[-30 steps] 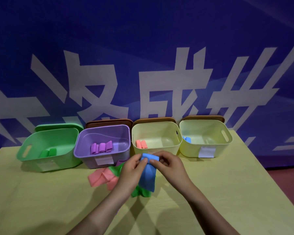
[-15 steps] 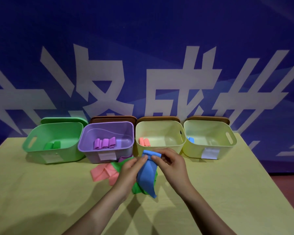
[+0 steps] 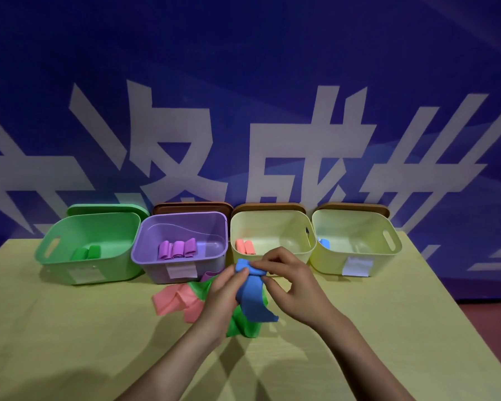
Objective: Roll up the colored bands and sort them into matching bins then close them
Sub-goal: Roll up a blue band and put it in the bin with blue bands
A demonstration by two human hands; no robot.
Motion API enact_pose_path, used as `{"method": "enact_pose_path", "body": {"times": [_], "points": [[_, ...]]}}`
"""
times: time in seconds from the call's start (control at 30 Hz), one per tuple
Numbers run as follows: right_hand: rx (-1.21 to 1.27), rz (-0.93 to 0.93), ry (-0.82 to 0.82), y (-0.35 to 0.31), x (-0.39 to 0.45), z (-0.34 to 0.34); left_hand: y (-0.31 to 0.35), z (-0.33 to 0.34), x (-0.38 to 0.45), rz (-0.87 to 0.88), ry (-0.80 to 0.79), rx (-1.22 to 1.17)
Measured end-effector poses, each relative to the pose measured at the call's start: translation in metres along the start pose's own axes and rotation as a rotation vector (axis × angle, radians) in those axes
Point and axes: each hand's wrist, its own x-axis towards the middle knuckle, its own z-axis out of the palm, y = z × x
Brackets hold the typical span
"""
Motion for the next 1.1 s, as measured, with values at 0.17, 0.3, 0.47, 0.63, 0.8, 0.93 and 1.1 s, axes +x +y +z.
{"method": "enact_pose_path", "body": {"times": [0.17,0.3,0.47,0.63,0.8,0.93,1.1], "points": [[0.293,0.294,0.116,-0.009,0.003,0.006,0.009,0.002,-0.002,0.125,-0.035,0.179],[0.432,0.443,0.067,-0.010,0.007,0.008,0.014,0.003,-0.004,0.197,-0.042,0.246],[0.448,0.363,0.104,-0.014,0.006,0.012,0.016,-0.001,-0.005,0.375,-0.015,0.409],[0.270,0.241,0.192,-0.013,0.004,0.023,0.017,0.001,-0.007,0.342,0.012,0.347],[0.130,0.174,0.274,-0.007,0.002,0.023,0.011,0.004,-0.007,-0.062,0.012,0.008],[0.019,0.066,0.225,-0.004,-0.002,0.015,0.013,0.003,-0.010,-0.094,-0.037,-0.075],[-0.149,-0.119,0.090,-0.003,-0.002,0.004,0.014,0.006,-0.011,-0.072,-0.002,-0.082]]}}
